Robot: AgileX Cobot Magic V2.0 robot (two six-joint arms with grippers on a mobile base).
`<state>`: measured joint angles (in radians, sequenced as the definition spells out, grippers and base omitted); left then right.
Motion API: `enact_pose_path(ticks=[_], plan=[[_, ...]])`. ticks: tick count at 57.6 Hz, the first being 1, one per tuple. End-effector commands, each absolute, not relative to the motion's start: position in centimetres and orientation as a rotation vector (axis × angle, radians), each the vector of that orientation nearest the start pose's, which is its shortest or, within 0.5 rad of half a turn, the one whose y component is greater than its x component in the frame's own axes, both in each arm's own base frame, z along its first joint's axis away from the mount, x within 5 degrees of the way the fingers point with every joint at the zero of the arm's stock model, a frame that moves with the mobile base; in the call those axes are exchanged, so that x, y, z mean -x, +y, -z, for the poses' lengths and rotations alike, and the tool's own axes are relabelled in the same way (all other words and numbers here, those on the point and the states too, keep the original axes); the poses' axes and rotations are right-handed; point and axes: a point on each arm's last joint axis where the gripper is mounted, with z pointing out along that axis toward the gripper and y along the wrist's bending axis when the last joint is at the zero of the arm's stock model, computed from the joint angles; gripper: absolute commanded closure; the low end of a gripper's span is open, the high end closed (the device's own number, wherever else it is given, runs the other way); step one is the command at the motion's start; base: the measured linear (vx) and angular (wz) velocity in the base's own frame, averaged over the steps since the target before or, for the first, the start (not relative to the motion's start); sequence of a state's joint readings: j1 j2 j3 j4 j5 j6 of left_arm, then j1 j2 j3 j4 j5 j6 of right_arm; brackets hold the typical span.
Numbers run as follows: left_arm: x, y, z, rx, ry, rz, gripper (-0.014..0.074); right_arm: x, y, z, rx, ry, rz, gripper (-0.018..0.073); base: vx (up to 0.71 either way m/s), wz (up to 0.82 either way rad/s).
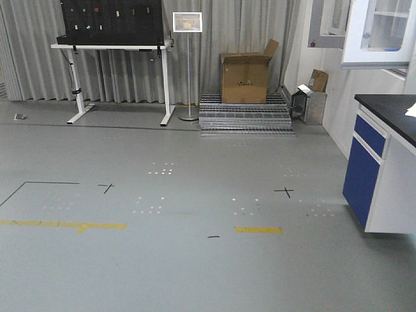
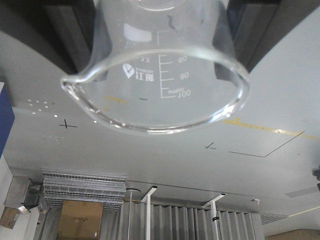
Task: Pick beaker and place in left cabinet
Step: 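Drive the base across the room toward the grey cabinet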
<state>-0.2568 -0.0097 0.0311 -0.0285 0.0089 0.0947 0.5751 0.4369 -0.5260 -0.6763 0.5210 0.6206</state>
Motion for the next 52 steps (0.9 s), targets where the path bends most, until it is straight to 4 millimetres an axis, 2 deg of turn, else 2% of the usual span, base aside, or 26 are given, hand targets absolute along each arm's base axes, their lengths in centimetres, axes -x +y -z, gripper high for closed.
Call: enact_pose_path(ticks=[1, 52], plan=[[-5.35, -1.4, -20.55, -0.222, 1.412, 0.168, 0.0595, -8.85, 2.55, -33.69, 0.309, 1.691, -0.138, 0.0564, 0.66, -0.02], [-5.35, -1.4, -20.55, -0.222, 1.412, 0.168, 0.0595, -8.85, 2.56, -33.69, 0.309, 1.691, -0.139, 0.0564, 0.68, -0.02]])
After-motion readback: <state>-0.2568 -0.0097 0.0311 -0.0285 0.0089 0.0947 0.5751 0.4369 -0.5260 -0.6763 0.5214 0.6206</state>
